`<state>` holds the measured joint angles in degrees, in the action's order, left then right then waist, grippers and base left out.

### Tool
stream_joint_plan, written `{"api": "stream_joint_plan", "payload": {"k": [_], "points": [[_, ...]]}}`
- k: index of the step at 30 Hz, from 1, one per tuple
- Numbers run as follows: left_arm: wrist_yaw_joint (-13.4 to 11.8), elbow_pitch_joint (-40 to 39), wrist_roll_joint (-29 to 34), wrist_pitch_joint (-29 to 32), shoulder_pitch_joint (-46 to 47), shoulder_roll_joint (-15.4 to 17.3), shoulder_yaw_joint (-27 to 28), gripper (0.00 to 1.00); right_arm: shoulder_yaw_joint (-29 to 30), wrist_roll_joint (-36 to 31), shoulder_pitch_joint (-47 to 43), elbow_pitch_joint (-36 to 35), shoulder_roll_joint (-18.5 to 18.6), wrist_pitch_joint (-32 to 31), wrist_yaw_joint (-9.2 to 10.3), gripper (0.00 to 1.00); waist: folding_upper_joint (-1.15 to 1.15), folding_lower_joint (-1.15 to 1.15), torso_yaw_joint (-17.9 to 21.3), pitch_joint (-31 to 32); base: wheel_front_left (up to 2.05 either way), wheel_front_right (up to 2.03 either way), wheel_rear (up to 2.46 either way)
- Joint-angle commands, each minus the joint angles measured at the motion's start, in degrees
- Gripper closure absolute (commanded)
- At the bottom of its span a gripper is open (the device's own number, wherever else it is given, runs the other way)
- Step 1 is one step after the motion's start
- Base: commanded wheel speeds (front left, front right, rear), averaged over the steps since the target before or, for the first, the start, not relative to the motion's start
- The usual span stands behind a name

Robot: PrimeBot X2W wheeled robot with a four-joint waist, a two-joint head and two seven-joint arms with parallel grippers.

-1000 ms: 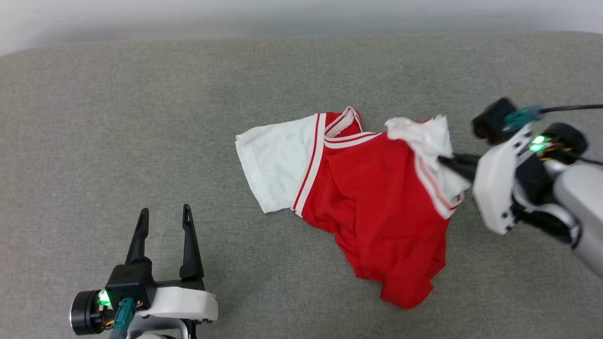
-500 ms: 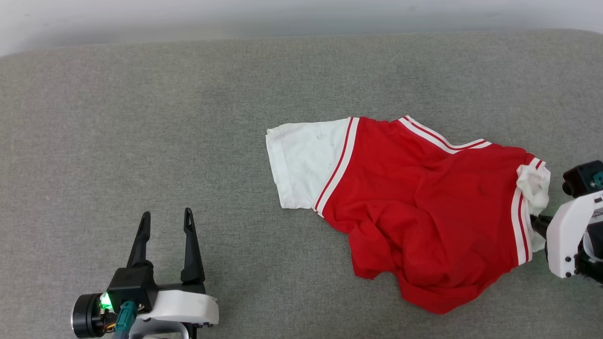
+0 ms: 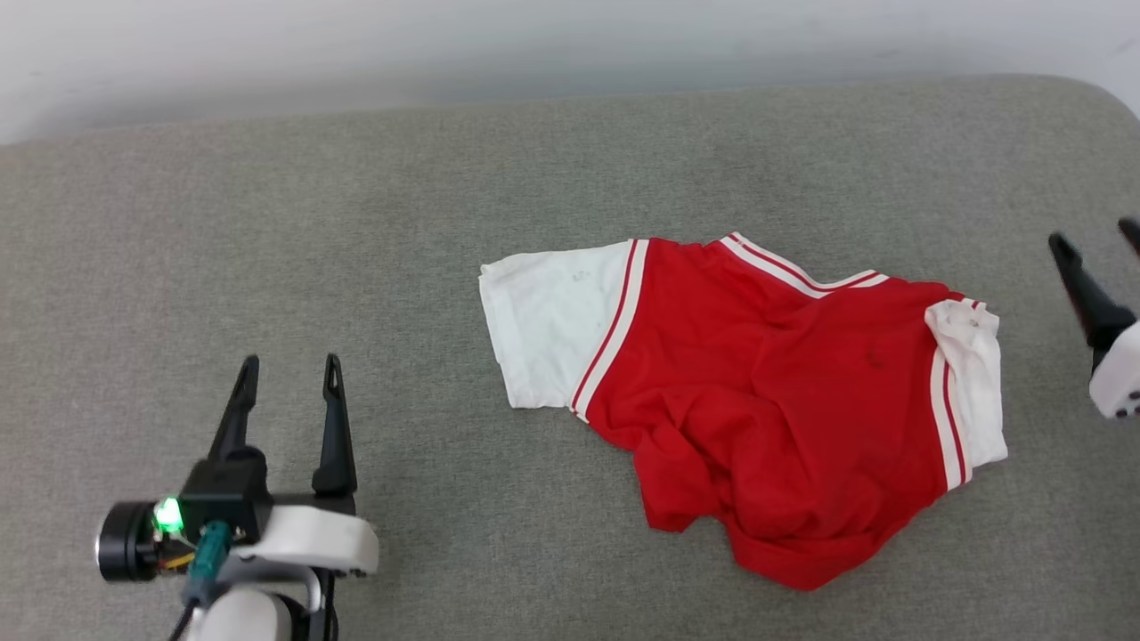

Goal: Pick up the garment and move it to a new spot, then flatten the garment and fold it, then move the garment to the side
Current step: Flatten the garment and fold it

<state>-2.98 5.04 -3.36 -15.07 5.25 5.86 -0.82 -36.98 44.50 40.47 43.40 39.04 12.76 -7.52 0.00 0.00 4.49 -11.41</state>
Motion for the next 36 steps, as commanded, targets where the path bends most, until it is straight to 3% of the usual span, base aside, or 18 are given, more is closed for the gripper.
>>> {"api": "stream_joint_plan", "payload": {"k": [1, 5, 9, 10, 11, 13, 17, 23, 29, 36], "points": [[0.9, 0.7, 0.2, -0.2, 2.1, 1.0, 0.2, 0.0, 2.3, -2.4, 1.0, -0.3, -1.3, 1.3, 0.06, 0.0, 0.0, 0.0, 0.5, 0.1, 0.0, 0.0, 0.0], [3.3, 3.7, -0.4, -0.2, 7.8, 3.0, 0.3, 0.0, 14.2, -12.2, 0.6, -6.5, -4.6, 2.4, 0.06, 0.0, 0.0, 0.0, 1.2, -0.5, 0.0, 0.0, 0.0], [5.9, 6.5, -0.5, 0.5, 15.8, 5.2, -0.6, 0.0, 30.1, -25.6, -8.0, -21.3, -13.0, 2.4, 0.06, 0.0, 0.0, 0.0, 1.7, -1.6, 0.0, 0.0, 0.0], [6.5, 7.4, -0.3, 1.4, 17.8, 5.8, -1.1, 0.0, 32.9, -28.5, -10.2, -25.2, -15.3, 2.4, 0.06, 0.0, 0.0, 0.0, 1.7, -1.9, 0.0, 0.0, 0.0], [6.5, 7.4, -0.3, 1.4, 17.8, 5.8, -1.1, 0.0, 32.9, -28.5, -10.2, -25.2, -15.3, 2.4, 0.06, 0.0, 0.0, 0.0, 1.7, -1.9, 0.0, 0.0, 0.0], [7.4, 8.9, -0.1, 3.8, 21.9, 6.8, -2.0, 0.0, 36.9, -32.9, -14.1, -32.8, -20.2, 2.4, 0.06, 0.0, 0.0, 0.0, 1.9, -2.6, 0.0, 0.0, 0.0], [9.1, 11.4, -0.5, 9.1, 29.7, 8.5, -4.5, 0.0, 38.9, -37.5, -20.7, -41.9, -26.2, 2.4, 0.06, 0.0, 0.0, 0.0, 2.2, -3.9, 0.0, 0.0, 0.0], [10.4, 15.5, -5.2, 21.0, 41.2, 11.1, -11.4, 0.0, 39.2, -38.9, -25.1, -48.7, -30.3, 2.4, 0.06, 0.0, 0.0, 0.0, 3.0, -6.2, 0.0, 0.0, 0.0], [10.3, 17.1, -19.1, 39.2, 51.4, 17.0, -26.2, 0.0, 38.6, -40.1, -26.1, -51.5, -31.6, 2.4, 0.06, 0.0, 0.0, 0.0, 4.6, -9.0, 0.0, 0.0, 0.0], [10.3, 15.2, -35.0, 56.0, 59.9, 23.7, -41.0, 0.0, 37.1, -41.4, -24.7, -52.4, -32.6, 2.4, 0.06, 0.0, 0.0, 0.0, 6.7, -12.2, 0.0, 0.0, 0.0]]}}
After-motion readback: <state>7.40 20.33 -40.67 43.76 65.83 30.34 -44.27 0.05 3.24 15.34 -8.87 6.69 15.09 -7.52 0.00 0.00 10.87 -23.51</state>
